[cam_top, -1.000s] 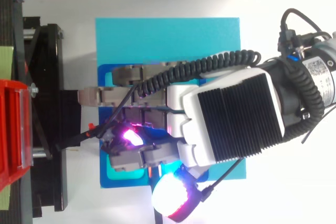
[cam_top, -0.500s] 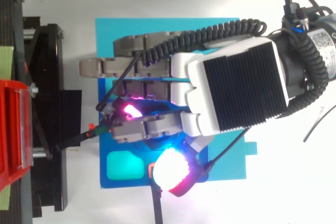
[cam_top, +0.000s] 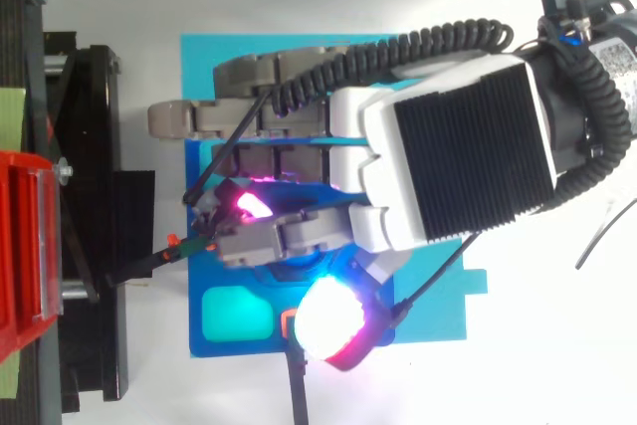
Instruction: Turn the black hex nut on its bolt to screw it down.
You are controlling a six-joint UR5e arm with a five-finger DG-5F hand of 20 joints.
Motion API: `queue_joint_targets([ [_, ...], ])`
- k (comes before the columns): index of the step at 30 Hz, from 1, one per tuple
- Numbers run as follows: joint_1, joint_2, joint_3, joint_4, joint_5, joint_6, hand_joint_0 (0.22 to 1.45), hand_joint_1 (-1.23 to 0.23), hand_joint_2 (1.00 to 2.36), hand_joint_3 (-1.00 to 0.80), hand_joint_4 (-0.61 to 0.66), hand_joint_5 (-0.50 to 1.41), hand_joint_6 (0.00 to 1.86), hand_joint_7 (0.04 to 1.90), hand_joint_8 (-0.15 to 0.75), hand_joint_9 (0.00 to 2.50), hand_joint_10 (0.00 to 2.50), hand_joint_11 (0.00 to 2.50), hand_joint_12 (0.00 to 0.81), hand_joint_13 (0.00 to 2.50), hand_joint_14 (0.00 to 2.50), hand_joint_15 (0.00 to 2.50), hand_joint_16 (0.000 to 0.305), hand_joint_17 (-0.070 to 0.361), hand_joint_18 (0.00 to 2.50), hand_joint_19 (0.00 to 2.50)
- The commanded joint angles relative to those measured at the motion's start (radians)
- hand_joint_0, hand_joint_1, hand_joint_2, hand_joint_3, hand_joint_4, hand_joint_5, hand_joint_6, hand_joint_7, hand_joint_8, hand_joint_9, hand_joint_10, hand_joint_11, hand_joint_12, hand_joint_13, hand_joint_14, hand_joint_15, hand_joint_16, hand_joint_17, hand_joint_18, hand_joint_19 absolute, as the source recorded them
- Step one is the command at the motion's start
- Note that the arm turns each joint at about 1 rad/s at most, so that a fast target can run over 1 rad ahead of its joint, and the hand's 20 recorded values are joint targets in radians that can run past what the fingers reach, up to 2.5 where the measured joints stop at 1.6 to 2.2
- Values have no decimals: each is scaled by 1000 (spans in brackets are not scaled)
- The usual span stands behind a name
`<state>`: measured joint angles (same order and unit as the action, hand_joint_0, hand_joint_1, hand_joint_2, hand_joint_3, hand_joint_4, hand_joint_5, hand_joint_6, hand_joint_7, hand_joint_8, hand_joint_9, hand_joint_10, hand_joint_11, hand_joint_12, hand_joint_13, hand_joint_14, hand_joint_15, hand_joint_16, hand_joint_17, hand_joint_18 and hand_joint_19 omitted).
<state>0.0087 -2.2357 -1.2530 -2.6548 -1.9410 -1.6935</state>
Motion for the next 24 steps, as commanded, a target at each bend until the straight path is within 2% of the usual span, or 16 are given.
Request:
queue_joint_targets([
  [1,11,1,1,10,2,0,504,-115,1000,-500,160,-5,504,1421,213,965,0,0,322,517,0,0,48,107,562,556],
  [5,24,1,1,19,7,0,504,-116,1000,-500,168,-8,504,1391,216,963,0,0,323,514,0,0,48,107,560,564],
  [11,54,-1,0,7,28,0,504,-119,1000,-500,182,-17,505,1280,216,959,0,0,322,511,0,0,48,108,559,564],
  [18,71,-1,-2,4,50,0,504,-125,1000,-500,195,-21,505,1205,213,957,1,0,322,510,0,0,48,108,559,566],
  [20,76,1,-19,9,60,0,504,-127,1000,-500,194,-21,505,1204,214,957,0,0,322,510,0,0,48,108,559,564],
  [24,73,-1,-26,15,68,2,505,-129,1000,-500,199,-21,505,1194,209,955,0,0,321,511,0,0,48,108,557,564],
])
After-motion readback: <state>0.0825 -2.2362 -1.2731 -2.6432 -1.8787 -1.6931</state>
